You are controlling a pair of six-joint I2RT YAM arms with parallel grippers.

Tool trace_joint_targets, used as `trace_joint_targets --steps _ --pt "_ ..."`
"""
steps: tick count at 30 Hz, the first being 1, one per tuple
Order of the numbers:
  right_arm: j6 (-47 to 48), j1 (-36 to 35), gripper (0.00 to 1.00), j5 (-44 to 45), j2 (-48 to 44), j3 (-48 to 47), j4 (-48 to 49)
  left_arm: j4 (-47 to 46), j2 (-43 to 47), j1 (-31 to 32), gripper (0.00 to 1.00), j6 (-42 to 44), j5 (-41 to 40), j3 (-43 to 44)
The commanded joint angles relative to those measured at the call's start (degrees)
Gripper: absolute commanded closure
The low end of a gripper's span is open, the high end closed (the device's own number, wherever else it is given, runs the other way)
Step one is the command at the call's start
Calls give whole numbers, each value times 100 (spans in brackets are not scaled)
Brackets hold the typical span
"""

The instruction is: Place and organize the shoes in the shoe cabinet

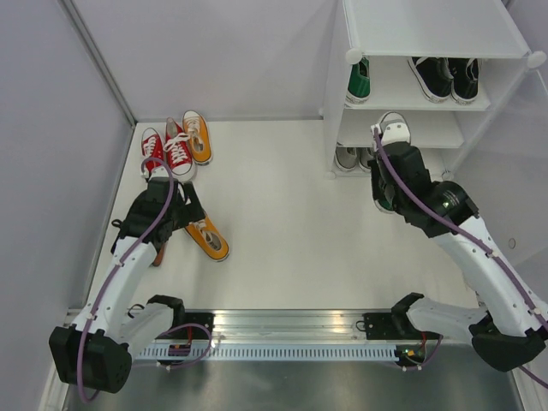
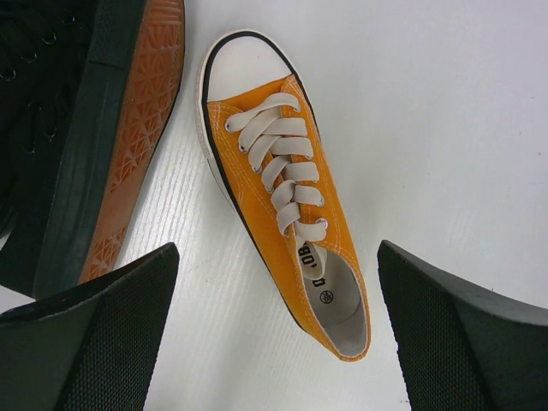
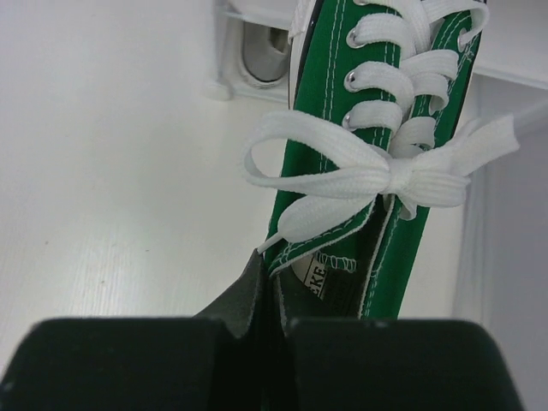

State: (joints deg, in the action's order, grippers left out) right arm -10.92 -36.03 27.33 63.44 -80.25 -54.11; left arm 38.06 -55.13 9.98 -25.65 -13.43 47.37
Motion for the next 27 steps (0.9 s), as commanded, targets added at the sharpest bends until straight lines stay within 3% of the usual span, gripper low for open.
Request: trace_joint_targets --steps 1,16,27 --pt "212 481 99 476 80 -579 -56 -106 -59 -31 0 122 -125 -44" --pt "1539 2266 100 -1203 2302 -3084 989 -106 -147 -31 0 130 -55 -44" --pt "2172 2575 99 -1933 3525 -3876 2158 -115 -243 -31 0 122 86 -44"
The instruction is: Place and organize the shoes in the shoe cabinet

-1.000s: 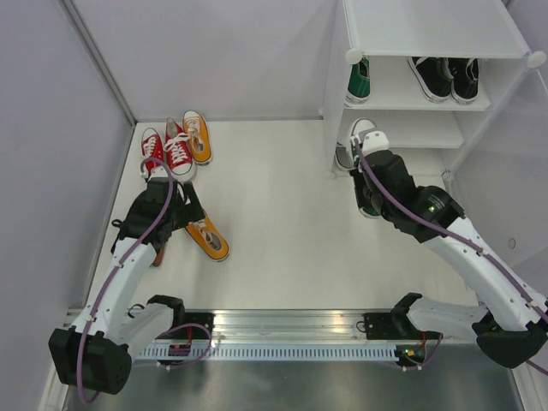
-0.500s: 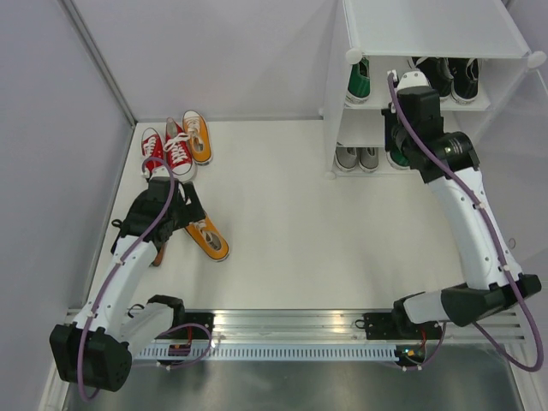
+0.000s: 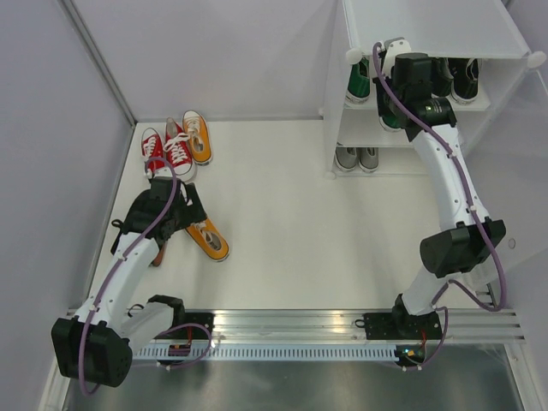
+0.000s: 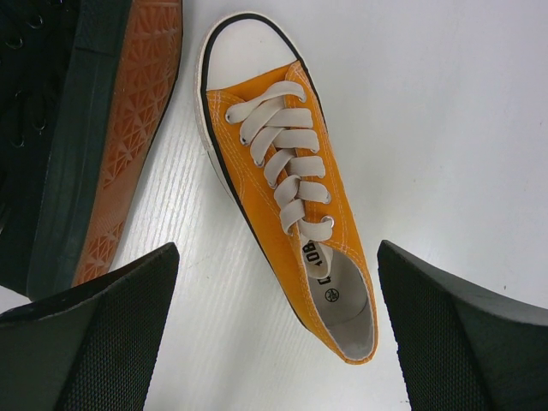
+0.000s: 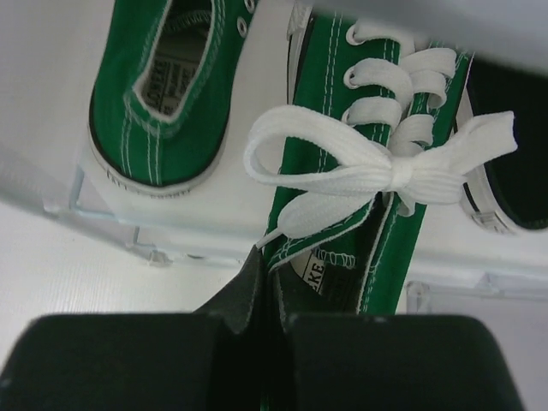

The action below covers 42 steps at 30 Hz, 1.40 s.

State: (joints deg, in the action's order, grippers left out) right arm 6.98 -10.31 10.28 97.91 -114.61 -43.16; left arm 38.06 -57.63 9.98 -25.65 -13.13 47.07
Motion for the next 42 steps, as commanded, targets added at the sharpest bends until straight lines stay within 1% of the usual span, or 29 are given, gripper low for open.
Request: trace_joint_targets --steps 1,4,5,6,7,10,11,13,16,17,20,22,23,25,26,37,42 --pt "409 2 100 -237 131 -440 1290 -106 -3 -31 0 122 56 -14" --pt "427 11 99 -202 378 -562 1494 -106 -21 -31 0 130 99 -14" --pt "418 20 98 -124 439 -632 1512 -115 -3 -31 0 139 117 -14" --pt "392 20 94 -62 527 -633 1547 -106 6 -31 0 130 126 -5" --pt "365 20 93 25 545 -607 1660 -115 6 -31 0 130 135 -5" --pt "313 37 92 351 598 -379 1898 -106 67 -31 0 130 126 -5" --pt "304 37 90 378 607 -361 1933 -115 76 -31 0 130 117 -5" --pt "269 55 84 483 633 -352 1995 -132 102 -31 0 130 117 -14" --pt "233 55 70 632 607 -282 2065 -132 24 -31 0 148 108 4" --pt "199 55 64 659 563 -186 2092 -133 -11 -31 0 148 117 4" --pt "119 46 54 624 466 17 2233 -124 -38 -31 0 157 126 4" --pt "67 55 50 502 396 61 2233 -124 -21 -31 0 148 82 -5" --pt "23 55 45 475 361 70 2233 -132 -21 -31 0 148 65 -5" --pt "-4 55 40 422 256 122 2259 -124 -21 -31 0 157 64 -5" --pt "-21 55 34 370 212 140 2276 -132 -29 -31 0 165 64 4" --pt "-109 55 17 185 -658 1053 2777 -132 23 -31 0 148 126 4" --pt "-153 55 14 114 -940 1335 2866 -133 32 -31 0 157 135 -5"
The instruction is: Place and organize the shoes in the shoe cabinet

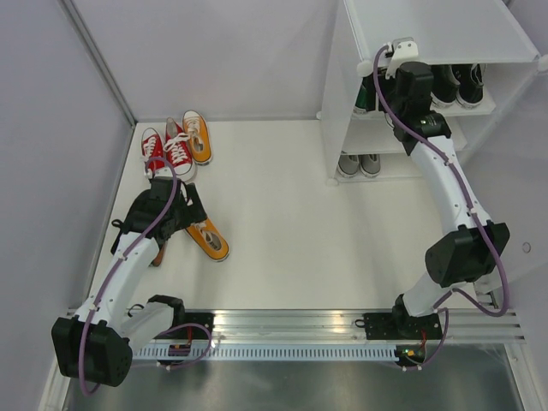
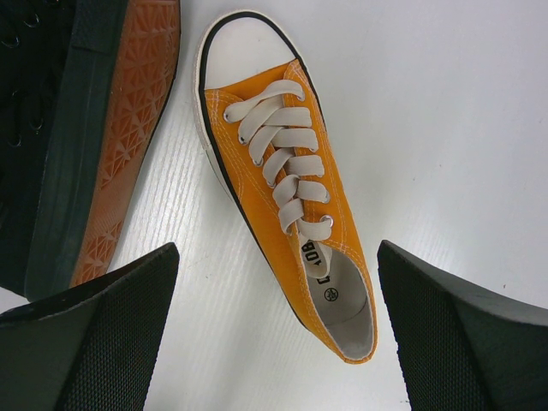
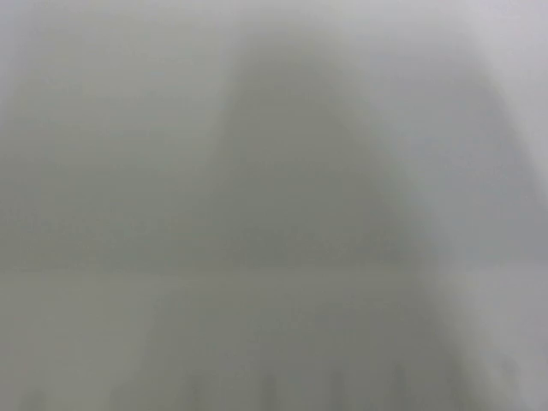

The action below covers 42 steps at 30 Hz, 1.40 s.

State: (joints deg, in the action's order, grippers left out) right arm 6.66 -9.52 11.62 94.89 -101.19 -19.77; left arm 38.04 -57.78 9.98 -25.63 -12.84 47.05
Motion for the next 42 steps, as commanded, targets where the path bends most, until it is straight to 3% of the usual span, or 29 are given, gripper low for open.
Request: trace_joint_targets --steps 1,30,42 --pt "-138 -24 14 -37 -673 55 527 -130 47 -31 0 155 106 -3" --pt "-648 -24 11 -212 -1262 1162 1089 -122 21 -31 0 163 89 -20" --pt "-298 -15 13 -292 -1061 776 1204 -130 30 -31 0 172 142 -11"
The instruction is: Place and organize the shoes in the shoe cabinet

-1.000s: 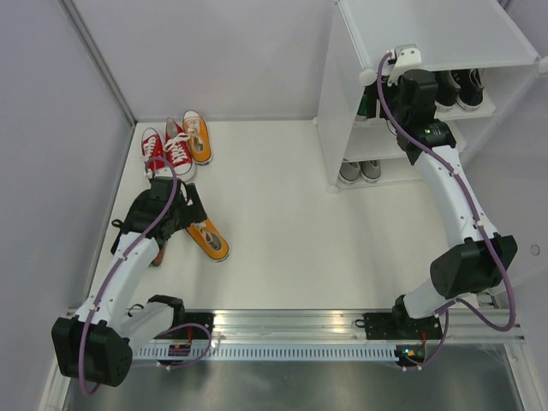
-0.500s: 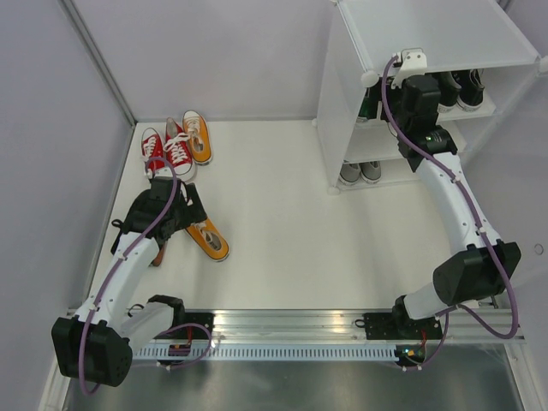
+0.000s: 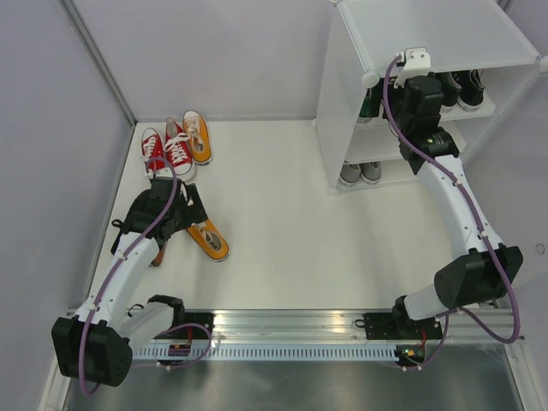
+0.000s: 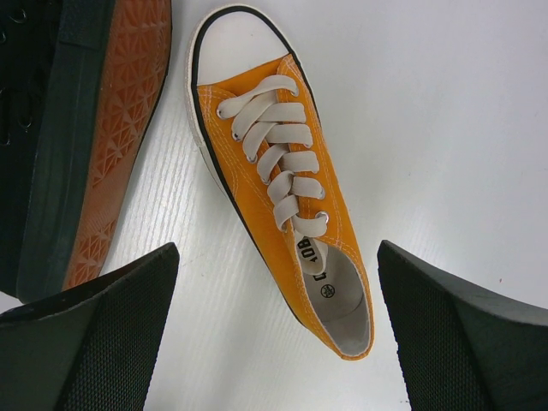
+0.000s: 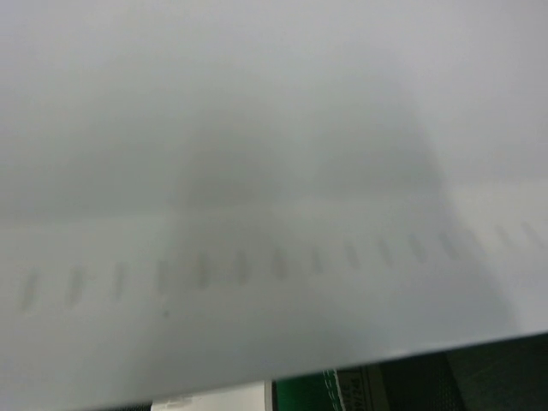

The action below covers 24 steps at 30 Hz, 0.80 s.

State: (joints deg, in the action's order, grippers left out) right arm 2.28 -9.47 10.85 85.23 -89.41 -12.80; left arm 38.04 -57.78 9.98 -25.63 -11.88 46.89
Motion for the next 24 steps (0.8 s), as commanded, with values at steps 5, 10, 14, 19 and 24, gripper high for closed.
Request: trace_joint_targets --steps 5,10,14,19,24 --pt "527 -28 15 -145 99 -806 392 -122 21 -31 0 172 72 4" --pt "966 -19 19 75 283 -1061 453 -130 21 -31 0 181 81 4" --pt "1204 -19 19 215 336 -1070 550 -122 30 -31 0 198 107 4" --pt "1537 -11 19 120 126 -439 1111 -130 47 -31 0 198 116 13" --pt "2090 -11 17 13 -164 458 1762 -130 47 -31 0 207 133 4"
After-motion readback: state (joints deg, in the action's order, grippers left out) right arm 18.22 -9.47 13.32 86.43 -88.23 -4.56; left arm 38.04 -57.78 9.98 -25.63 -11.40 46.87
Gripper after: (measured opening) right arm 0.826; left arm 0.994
